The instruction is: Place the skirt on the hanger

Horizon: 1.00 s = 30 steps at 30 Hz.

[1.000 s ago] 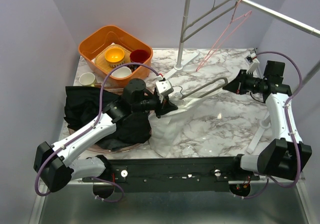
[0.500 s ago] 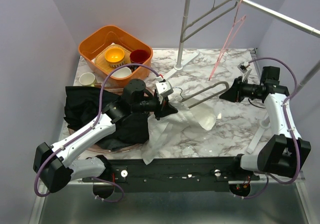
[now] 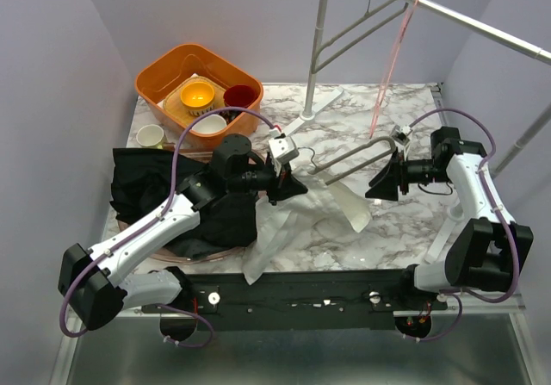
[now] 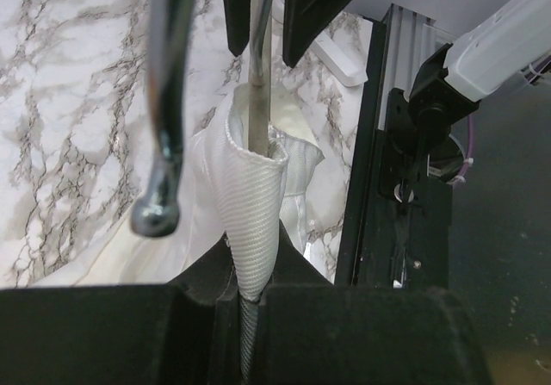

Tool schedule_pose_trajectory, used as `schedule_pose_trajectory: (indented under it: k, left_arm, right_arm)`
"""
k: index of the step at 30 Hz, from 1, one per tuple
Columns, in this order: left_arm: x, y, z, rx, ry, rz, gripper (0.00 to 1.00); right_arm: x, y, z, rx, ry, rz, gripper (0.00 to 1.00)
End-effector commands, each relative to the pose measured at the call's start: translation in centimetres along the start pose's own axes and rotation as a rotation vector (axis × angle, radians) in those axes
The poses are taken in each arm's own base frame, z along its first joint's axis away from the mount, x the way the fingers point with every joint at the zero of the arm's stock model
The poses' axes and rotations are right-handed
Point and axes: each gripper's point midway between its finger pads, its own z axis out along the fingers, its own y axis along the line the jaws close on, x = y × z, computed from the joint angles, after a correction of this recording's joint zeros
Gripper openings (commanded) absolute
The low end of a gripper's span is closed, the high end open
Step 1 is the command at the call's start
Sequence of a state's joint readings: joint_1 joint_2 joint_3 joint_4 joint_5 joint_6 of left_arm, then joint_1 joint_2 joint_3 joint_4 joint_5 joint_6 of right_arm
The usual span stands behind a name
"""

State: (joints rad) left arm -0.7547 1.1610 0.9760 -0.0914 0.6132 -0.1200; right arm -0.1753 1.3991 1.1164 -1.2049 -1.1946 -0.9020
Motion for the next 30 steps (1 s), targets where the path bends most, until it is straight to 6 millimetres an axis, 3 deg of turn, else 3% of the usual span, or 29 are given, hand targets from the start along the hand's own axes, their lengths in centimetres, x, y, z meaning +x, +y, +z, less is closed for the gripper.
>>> schedule_pose_trajectory:
  k: [1, 6, 9, 10, 11, 13, 14, 16, 20, 25, 30]
  left_arm:
    - [-4.3, 0.1, -0.1, -0.014, -0.107, 0.043, 0.00]
    - [-5.1, -0.1, -0.1, -0.010, -0.122, 0.036, 0.00]
    - [-5.2, -0.3, -0.2, -0.001, -0.126, 0.037, 0.00]
    - [-5.3, -0.4, -0.3, 0.003, -0.129, 0.042, 0.00]
    - [-5.0, -0.7, -0.3, 0.019, -0.120, 0.045, 0.00]
    - [-4.2, -0.9, -0.5, 0.040, -0.092, 0.068, 0.00]
    - [-3.7, -1.0, -0.7, 0.053, -0.075, 0.078, 0.00]
    - [-2.0, -1.1, -1.1, 0.081, -0.012, 0.115, 0.00]
    - [0.6, -0.2, -1.6, 0.069, 0.084, 0.207, 0.00]
    - [2.2, 1.4, -1.7, 0.023, 0.165, 0.264, 0.00]
    - [3.0, 3.5, -2.1, -0.075, 0.232, 0.299, 0.00]
  right_arm:
    - [1.4, 1.0, 0.5, -0.041, 0.016, -0.037, 0.70]
    - [2.0, 0.7, 1.7, -0.027, 0.062, -0.026, 0.67]
    - [2.1, -0.3, 2.1, 0.026, 0.077, -0.012, 0.57]
    - [2.1, -0.6, 2.0, 0.050, 0.083, -0.012, 0.48]
    - [1.4, -0.9, 1.8, 0.073, 0.075, 0.000, 0.25]
    - [0.6, -1.5, 1.0, 0.138, 0.068, -0.001, 0.03]
    - [-0.4, -2.1, 0.6, 0.183, 0.038, 0.028, 0.01]
    - [-1.7, -3.2, -1.0, 0.281, -0.007, 0.033, 0.01]
    - [-4.8, -3.4, -3.7, 0.418, -0.117, -0.003, 0.01]
    - [-6.5, -3.4, -5.1, 0.505, -0.152, -0.029, 0.01]
    - [-6.7, -3.8, -5.7, 0.550, -0.153, -0.028, 0.01]
